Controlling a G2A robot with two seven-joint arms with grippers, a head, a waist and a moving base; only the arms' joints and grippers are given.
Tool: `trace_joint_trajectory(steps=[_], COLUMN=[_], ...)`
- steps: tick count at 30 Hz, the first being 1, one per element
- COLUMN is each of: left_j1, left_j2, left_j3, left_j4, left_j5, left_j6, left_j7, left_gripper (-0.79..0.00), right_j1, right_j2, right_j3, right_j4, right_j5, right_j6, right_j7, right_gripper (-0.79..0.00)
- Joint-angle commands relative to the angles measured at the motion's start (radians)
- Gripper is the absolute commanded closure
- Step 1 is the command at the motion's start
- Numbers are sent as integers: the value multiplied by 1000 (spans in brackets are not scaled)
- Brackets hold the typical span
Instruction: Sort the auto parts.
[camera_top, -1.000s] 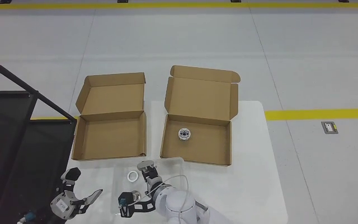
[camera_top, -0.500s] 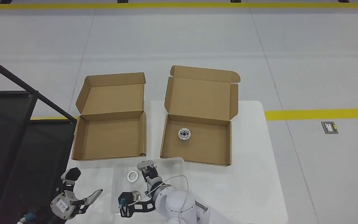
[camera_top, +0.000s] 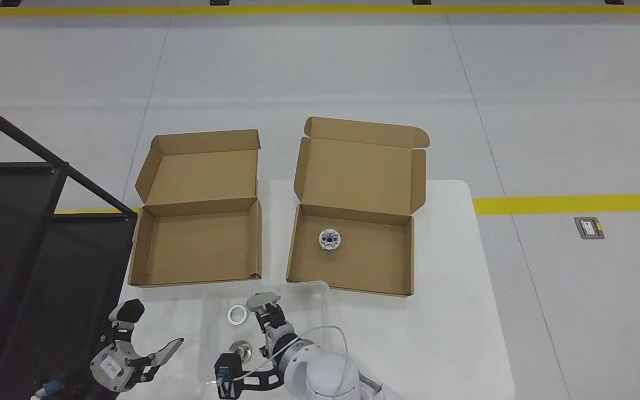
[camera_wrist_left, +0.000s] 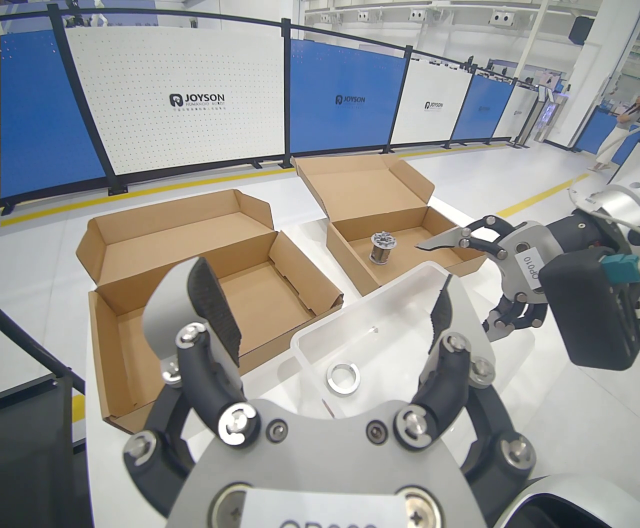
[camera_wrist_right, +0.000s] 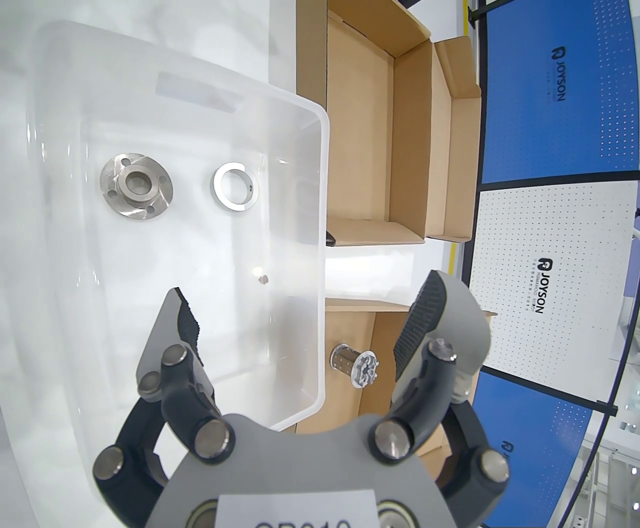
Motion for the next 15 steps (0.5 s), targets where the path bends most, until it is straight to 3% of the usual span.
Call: trace_joint_trajectory(steps=[1,15], left_j1=[0,0], left_j2=[0,0], left_j3=[0,0], left_j4=[0,0], left_j5=[0,0], left_j6=[0,0], left_j7=[0,0], left_gripper=[-785,-785], right_j1=[-7,-50], right_j2=[0,-7], right_j3=[-9,7], right_j4=[-4,-31], right_j5=[-11,-46], right_j6=[-11,-8], right_j7=[-10,5], right_gripper=[-785,-785])
